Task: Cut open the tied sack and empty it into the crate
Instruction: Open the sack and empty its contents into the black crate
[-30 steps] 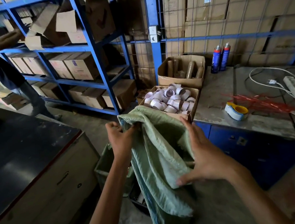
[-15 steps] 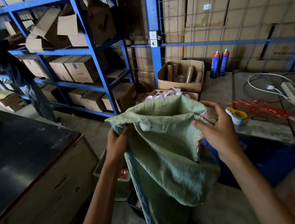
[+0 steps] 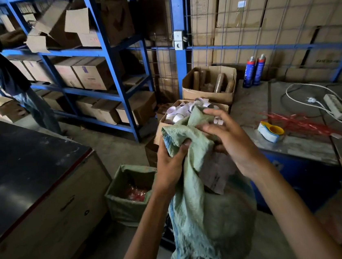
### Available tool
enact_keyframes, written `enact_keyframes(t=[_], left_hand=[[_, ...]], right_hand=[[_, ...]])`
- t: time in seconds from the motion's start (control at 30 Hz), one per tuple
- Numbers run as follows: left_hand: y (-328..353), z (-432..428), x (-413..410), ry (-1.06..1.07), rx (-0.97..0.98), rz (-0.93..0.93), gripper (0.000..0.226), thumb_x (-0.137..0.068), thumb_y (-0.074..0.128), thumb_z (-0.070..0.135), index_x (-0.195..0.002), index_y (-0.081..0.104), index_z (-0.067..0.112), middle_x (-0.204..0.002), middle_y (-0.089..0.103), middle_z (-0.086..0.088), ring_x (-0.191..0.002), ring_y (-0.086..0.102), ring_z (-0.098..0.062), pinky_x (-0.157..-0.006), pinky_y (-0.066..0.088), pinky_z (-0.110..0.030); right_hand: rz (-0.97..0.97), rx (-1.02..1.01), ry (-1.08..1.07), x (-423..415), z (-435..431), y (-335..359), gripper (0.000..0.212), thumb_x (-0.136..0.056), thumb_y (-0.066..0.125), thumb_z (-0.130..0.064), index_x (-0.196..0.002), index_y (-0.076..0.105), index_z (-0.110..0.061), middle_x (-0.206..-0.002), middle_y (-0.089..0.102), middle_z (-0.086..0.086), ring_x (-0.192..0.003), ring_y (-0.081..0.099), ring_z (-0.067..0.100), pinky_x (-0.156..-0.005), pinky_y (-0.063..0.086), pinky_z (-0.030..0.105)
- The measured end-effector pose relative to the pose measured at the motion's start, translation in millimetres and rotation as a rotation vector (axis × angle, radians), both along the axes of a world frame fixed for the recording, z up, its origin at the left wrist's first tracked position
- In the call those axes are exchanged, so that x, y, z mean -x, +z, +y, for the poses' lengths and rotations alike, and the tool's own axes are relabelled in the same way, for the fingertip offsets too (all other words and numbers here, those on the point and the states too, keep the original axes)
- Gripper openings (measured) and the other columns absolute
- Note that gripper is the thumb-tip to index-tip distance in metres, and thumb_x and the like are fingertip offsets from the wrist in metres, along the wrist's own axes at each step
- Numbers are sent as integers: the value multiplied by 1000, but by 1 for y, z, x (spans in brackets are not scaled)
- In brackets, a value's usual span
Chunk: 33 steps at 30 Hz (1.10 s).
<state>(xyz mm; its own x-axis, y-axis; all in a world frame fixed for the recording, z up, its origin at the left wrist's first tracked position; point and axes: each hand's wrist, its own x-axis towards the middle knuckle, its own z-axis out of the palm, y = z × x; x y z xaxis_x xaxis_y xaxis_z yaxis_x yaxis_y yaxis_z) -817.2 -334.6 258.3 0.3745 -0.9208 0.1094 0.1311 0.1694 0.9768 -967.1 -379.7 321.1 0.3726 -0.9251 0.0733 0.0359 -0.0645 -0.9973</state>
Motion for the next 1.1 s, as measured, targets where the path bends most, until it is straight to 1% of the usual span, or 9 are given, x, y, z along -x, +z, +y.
enact_keyframes(t=[0.17,0.27,0.37,0.5,0.63,0.8,0.9,1.0,1.1], left_hand=[[-1,-7,-5,89,-52,106,49,-93,71,18,-138,54,7,-125,70,-19,-116,68,-39,-93,60,-51],[4,-10,-7,74,-43,172,52,-91,73,25,-136,55,8,-126,70,-19,-116,69,-39,-96,57,-57],[16,-11,4,-23,-44,185,58,-91,74,27,-142,52,9,-130,68,-19,-118,68,-36,-99,57,-53],[31,-16,18,-231,-51,-46,34,-102,51,2,-135,50,9,-117,68,-2,-101,72,-4,-72,54,-6],[51,-16,-5,-361,-79,-142,39,-94,66,6,-131,57,14,-109,76,0,-102,73,-20,-83,62,-29],[44,3,-64,-409,17,-215,82,-65,90,33,-135,48,27,-143,60,-8,-132,59,-27,-110,48,-52],[6,17,-71,-450,1,-442,134,-47,90,66,-154,13,47,-169,20,-2,-155,24,-21,-124,26,-41],[-38,23,-45,-518,-188,-832,164,-36,90,71,-153,-22,48,-169,-22,8,-159,-12,-22,-129,4,-54],[-57,28,-3,-422,-273,-726,141,-45,91,64,-157,17,22,-166,17,-18,-156,16,-34,-127,16,-53]], right_hand=[[-48,302,-332,20,17,-21,46,-82,77,-32,-123,56,-31,-116,71,-2,-104,70,14,-86,60,37],[229,371,-150,30,21,-34,110,-55,87,-59,-145,26,-42,-154,38,-8,-140,38,7,-104,38,20],[380,317,115,16,25,-51,159,-39,95,-54,-153,-14,-38,-162,10,-22,-150,15,2,-117,26,23],[196,183,34,-2,23,-69,102,-56,95,-16,-132,33,-40,-127,49,-23,-111,47,-28,-93,39,-1],[155,108,-53,3,10,-77,97,-58,95,-26,-140,44,-14,-131,60,-11,-121,55,-6,-105,46,21],[89,81,-105,18,-4,-62,98,-53,95,-42,-137,51,-16,-133,65,-1,-124,61,16,-109,46,46],[-4,54,-138,27,-5,-37,73,-61,87,-23,-129,61,-14,-122,72,-3,-112,68,14,-98,53,37],[-157,19,-82,22,-3,-5,61,-68,81,-18,-126,65,-7,-116,74,1,-105,71,16,-88,56,32],[-224,16,-3,4,-2,22,43,-72,75,-14,-115,71,-10,-109,76,2,-100,72,17,-86,56,31]])
